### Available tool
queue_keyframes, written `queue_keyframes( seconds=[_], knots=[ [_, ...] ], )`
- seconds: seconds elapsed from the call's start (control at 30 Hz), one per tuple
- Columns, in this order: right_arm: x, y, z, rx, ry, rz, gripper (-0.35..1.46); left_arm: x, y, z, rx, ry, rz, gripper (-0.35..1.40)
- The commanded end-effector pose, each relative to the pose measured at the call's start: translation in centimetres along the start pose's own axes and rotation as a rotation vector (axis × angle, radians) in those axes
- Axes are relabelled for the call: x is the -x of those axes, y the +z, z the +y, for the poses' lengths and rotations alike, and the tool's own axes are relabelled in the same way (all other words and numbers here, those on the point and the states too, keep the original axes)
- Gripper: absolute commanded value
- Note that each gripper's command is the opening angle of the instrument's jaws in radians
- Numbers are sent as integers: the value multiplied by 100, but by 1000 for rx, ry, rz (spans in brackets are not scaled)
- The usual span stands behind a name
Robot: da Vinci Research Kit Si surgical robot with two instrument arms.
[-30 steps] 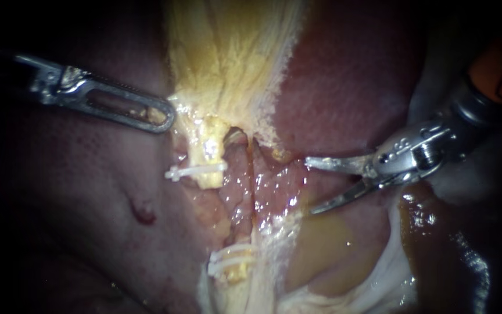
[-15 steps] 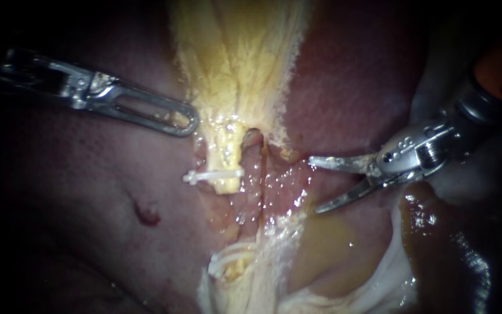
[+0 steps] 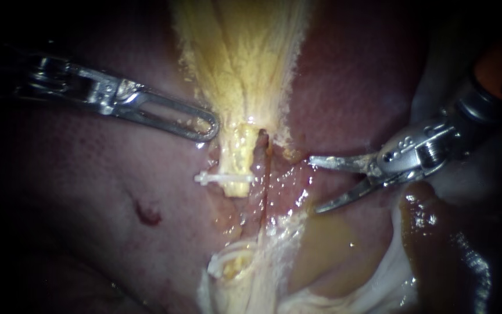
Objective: Go back from the cut left tube
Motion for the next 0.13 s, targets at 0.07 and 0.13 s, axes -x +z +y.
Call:
queue_keyframes(
  seconds=[0.07, 0.13],
  knots=[
    [0, 0, 0, 0, -6, 0, 145, 0, 0, 0, -1, -1, 0, -35],
    [0, 0, 0, 0, -6, 0, 145, 0, 0, 0, -1, -1, 0, -35]
  ],
)
